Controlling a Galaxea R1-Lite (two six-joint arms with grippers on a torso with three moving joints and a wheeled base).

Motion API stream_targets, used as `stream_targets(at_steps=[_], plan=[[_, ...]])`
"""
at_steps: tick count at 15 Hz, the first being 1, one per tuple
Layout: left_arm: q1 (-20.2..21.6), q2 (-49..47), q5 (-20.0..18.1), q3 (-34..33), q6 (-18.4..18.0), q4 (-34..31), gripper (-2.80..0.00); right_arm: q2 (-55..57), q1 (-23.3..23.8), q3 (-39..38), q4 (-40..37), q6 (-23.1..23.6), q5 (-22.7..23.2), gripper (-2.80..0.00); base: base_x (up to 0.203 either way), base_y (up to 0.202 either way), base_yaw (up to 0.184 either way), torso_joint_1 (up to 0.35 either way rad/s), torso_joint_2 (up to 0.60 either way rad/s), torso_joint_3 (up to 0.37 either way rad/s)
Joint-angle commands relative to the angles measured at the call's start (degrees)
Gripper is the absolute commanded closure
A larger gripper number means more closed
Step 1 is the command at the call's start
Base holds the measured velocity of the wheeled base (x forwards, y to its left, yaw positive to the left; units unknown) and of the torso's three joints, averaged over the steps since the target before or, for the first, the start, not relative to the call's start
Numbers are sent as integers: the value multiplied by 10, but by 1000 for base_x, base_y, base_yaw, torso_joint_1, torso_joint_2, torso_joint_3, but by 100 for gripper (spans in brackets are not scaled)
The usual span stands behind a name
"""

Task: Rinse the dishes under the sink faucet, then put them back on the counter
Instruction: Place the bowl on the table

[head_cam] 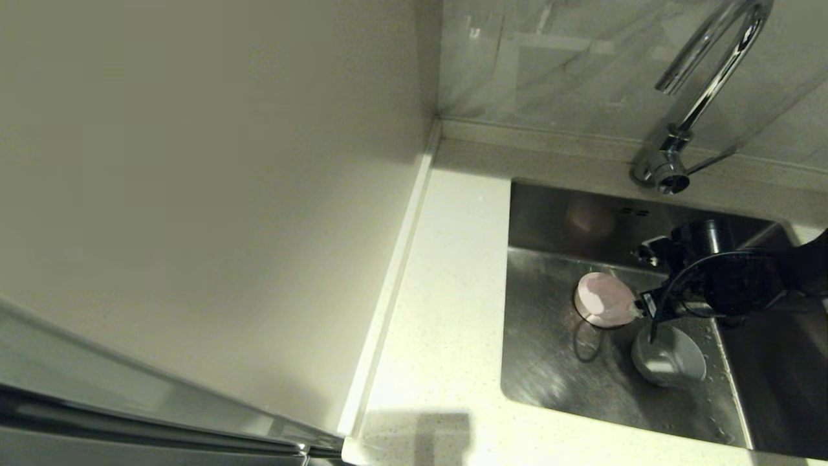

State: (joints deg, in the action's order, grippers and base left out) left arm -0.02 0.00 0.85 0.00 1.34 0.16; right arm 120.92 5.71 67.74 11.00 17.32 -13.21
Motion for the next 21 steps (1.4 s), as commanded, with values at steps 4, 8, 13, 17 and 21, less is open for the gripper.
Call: stream_targets(at_steps=[4, 8, 13, 17, 21], plan=[[0, 2, 0, 0, 0, 0, 0, 76, -3, 58, 41, -47, -40, -280, 0, 0, 0, 0, 0, 0], [0, 3, 1, 0, 1, 0, 0, 102, -3, 64, 42, -58, -44, -280, 0, 0, 0, 0, 0, 0], [-1, 2, 0, 0, 1, 0, 0, 119, -10, 82, 39, -77, -43, -280, 0, 0, 0, 0, 0, 0], [0, 2, 0, 0, 1, 0, 0, 120, -11, 82, 35, -74, -38, 0, 0, 0, 0, 0, 0, 0], [0, 2, 0, 0, 1, 0, 0, 122, -10, 84, 36, -76, -38, 0, 0, 0, 0, 0, 0, 0]])
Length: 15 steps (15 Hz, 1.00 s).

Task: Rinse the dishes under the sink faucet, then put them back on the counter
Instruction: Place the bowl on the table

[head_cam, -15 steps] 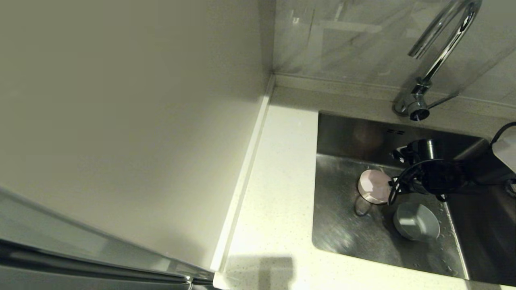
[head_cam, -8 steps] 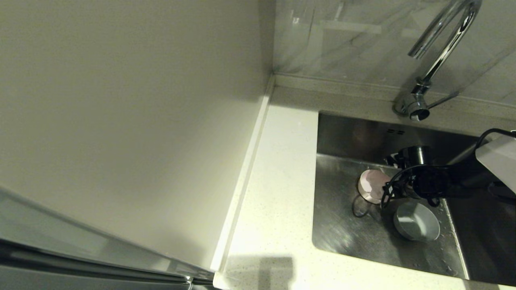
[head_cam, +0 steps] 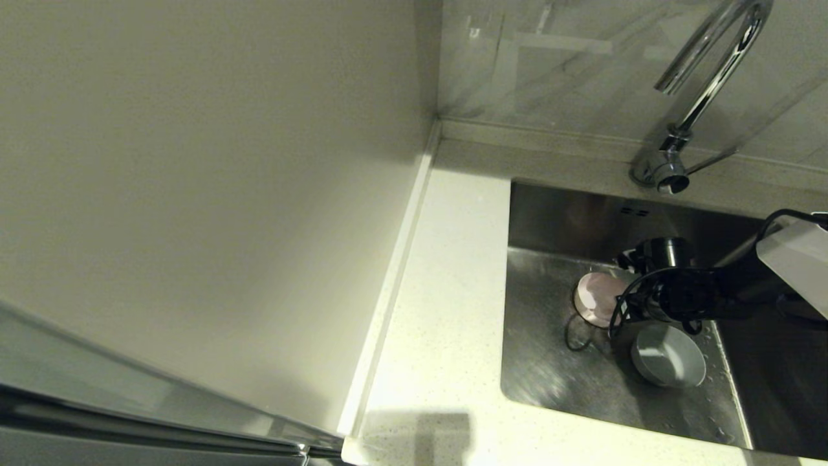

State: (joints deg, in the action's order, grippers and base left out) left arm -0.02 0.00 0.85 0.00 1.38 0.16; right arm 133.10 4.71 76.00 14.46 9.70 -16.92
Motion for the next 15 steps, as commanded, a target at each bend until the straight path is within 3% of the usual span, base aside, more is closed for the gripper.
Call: stream_targets(at_steps=[1, 8, 15], plan=[[0, 2, 0, 0, 0, 0, 0, -1, 1, 1, 2, 1, -2, 0, 0, 0, 0, 0, 0, 0], [0, 2, 0, 0, 0, 0, 0, -34, 19, -1, 5, -1, -6, 0, 0, 0, 0, 0, 0, 0], [0, 2, 0, 0, 0, 0, 0, -209, 81, -60, 5, 1, -3, 0, 0, 0, 0, 0, 0, 0]])
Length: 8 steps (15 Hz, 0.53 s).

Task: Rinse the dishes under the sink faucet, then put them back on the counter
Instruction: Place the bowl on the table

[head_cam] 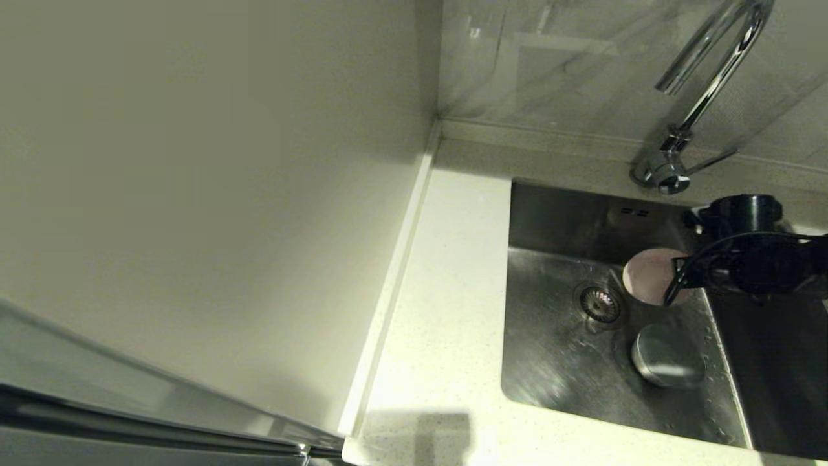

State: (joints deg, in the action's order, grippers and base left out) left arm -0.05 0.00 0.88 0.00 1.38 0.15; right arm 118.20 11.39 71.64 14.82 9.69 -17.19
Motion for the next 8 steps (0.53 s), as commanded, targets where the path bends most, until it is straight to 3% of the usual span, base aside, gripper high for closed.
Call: stream_targets(at_steps=[1, 5, 8], plan=[[0, 2, 0, 0, 0, 0, 0, -81, 24, -30, 1, 2, 1, 0, 0, 0, 0, 0, 0, 0], [0, 2, 0, 0, 0, 0, 0, -162, 60, -46, 3, 12, 0, 0, 0, 0, 0, 0, 0, 0], [0, 2, 0, 0, 0, 0, 0, -233, 89, -72, 67, 70, 2, 0, 0, 0, 0, 0, 0, 0]])
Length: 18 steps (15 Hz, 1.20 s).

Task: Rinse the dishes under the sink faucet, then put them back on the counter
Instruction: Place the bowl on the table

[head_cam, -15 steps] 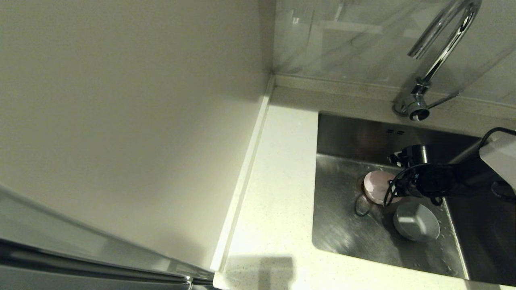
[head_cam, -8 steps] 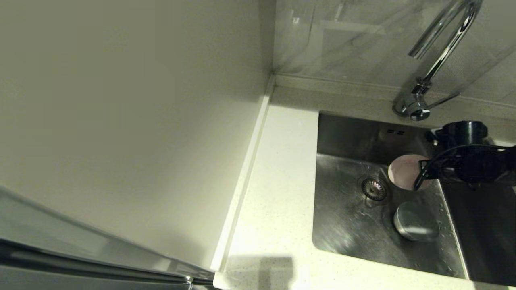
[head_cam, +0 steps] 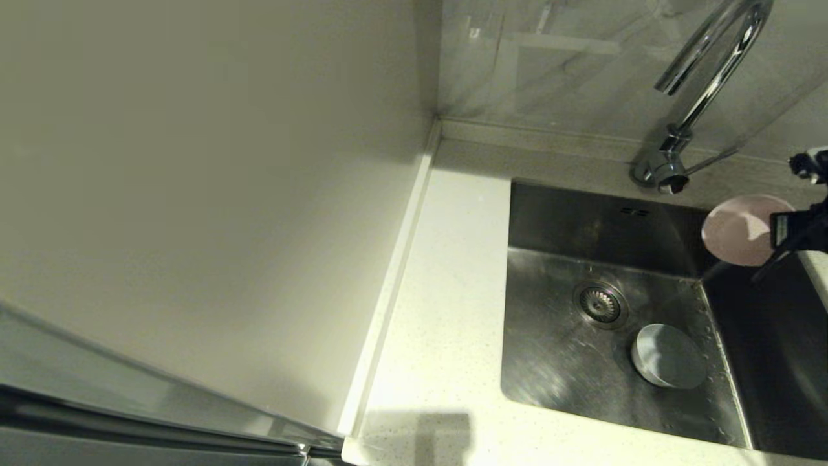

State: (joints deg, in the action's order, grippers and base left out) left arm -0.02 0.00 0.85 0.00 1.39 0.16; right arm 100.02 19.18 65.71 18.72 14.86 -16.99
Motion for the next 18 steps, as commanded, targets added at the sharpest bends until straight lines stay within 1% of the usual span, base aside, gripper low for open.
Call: stream_targets(at_steps=[1, 2, 3, 4, 5, 6, 7, 8, 9, 10, 11, 13, 14, 16, 17, 18], plan=[[0, 2, 0, 0, 0, 0, 0, -71, 21, -35, 86, 53, 1, 0, 0, 0, 0, 0, 0, 0], [-1, 2, 0, 0, 0, 0, 0, -80, 33, -55, 151, 87, 7, 0, 0, 0, 0, 0, 0, 0], [0, 2, 0, 0, 0, 0, 0, -87, 49, -75, 227, 123, 26, 0, 0, 0, 0, 0, 0, 0], [0, 2, 0, 0, 0, 0, 0, -95, 68, -103, 298, 156, 59, 0, 0, 0, 0, 0, 0, 0], [-1, 2, 0, 0, 0, 0, 0, -104, 89, -132, 369, 182, 103, 0, 0, 0, 0, 0, 0, 0], [0, 2, 0, 0, 0, 0, 0, -111, 105, -155, 431, 194, 142, 0, 0, 0, 0, 0, 0, 0], [0, 2, 0, 0, 0, 0, 0, -118, 118, -171, 492, 194, 172, 0, 0, 0, 0, 0, 0, 0], [0, 2, 0, 0, 0, 0, 0, -124, 124, -181, 544, 164, 186, 0, 0, 0, 0, 0, 0, 0], [0, 2, 0, 0, 0, 0, 0, -128, 127, -192, 594, 128, 192, 0, 0, 0, 0, 0, 0, 0], [0, 2, 0, 0, 0, 0, 0, -132, 129, -210, 653, 102, 198, 0, 0, 0, 0, 0, 0, 0], [0, 2, 0, 0, -1, 0, 0, -141, 135, -245, 683, 72, 211, 0, 0, 0, 0, 0, 0, 0], [0, 2, 0, 0, 0, 0, 0, -168, 152, -306, 688, 38, 235, 0, 0, 0, 0, 0, 0, 0], [0, 2, 0, 0, 0, 0, 0, -171, 155, -310, 689, 31, 241, 0, 0, 0, 0, 0, 0, 0], [0, 2, 0, 0, 0, 0, 0, -170, 155, -300, 679, 33, 241, 0, 0, 0, 0, 0, 0, 0], [0, 2, 0, 0, 0, 0, 0, -173, 156, -291, 624, 34, 240, 0, 0, 0, 0, 0, 0, 0], [0, 3, 0, 0, 0, 0, 0, -182, 157, -282, 543, 35, 238, 0, 0, 0, 0, 0, 0, 0]])
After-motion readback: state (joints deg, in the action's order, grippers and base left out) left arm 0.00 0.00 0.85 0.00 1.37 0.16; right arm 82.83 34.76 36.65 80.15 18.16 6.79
